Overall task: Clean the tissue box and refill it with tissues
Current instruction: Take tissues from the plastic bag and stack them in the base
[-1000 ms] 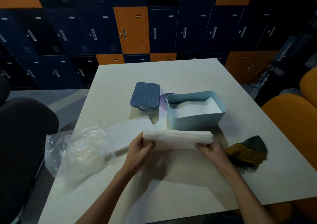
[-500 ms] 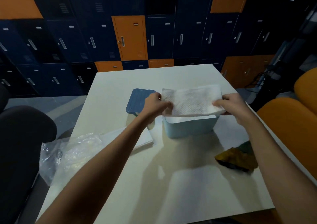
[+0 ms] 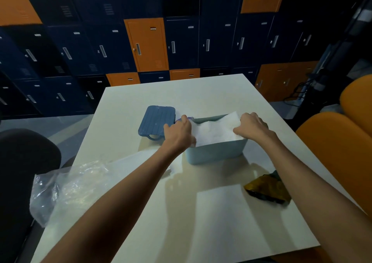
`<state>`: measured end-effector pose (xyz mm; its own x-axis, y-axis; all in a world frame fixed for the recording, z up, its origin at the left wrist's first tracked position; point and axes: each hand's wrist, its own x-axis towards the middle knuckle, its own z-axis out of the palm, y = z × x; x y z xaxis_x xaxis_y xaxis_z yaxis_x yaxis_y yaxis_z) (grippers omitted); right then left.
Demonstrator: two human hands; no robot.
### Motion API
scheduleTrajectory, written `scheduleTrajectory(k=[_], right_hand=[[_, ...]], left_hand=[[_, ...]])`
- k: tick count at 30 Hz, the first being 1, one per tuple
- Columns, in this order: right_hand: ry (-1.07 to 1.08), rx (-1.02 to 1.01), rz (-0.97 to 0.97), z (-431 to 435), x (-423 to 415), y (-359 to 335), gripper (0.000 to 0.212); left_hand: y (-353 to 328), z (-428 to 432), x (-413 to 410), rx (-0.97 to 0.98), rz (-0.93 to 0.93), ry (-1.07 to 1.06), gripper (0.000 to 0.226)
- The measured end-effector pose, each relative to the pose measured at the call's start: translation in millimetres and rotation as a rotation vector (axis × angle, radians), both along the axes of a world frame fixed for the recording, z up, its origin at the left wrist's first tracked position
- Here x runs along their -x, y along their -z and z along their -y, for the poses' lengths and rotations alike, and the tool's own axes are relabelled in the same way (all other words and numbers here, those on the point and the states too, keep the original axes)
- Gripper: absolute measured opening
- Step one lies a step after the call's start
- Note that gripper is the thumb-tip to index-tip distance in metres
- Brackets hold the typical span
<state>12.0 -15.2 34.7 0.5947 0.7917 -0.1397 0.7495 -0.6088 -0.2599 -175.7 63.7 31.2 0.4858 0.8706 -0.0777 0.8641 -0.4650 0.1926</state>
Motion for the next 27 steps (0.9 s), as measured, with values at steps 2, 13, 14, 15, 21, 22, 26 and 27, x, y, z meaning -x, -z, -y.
scheduleTrajectory(k=[2,13,14,15,21,22,26,27], right_hand=[[-0.034,0.044,0.020,0.7,-1.7,-2.6,0.014],[-0.162,-0.099,0.002,-16.1,0.8,-0.6,0.035],[-0.162,-0.045,0.003,-18.0,1.9,5.3,0.035],[-0.165,-0.003,0.012,-19.4,2.6,10.5,0.036],[-0.203,0.060,0.083,-27.3,-4.7,25.3,0.034],[-0.208,0.056,0.096,-27.6,-5.2,26.9,0.034],[-0.221,0.022,0.111,-27.5,-5.6,30.5,0.035],[-0.214,0.019,0.098,-26.3,-5.0,29.7,0.036]], left_hand=[[0.3,1.0,-0.1,-0.041,-0.006,0.014,0.060],[-14.2,-4.5,-5.6,-0.285,-0.146,0.135,0.013],[-12.6,-4.3,-6.3,-0.260,-0.186,0.130,0.018],[-9.6,-4.2,-6.7,-0.237,-0.208,0.121,0.022],[6.7,-5.4,-8.7,-0.182,-0.218,0.055,0.016],[8.5,-4.4,-9.3,-0.176,-0.212,0.051,0.016],[11.6,-4.0,-7.8,-0.168,-0.192,0.058,0.015],[11.8,-4.0,-6.4,-0.166,-0.181,0.059,0.015]])
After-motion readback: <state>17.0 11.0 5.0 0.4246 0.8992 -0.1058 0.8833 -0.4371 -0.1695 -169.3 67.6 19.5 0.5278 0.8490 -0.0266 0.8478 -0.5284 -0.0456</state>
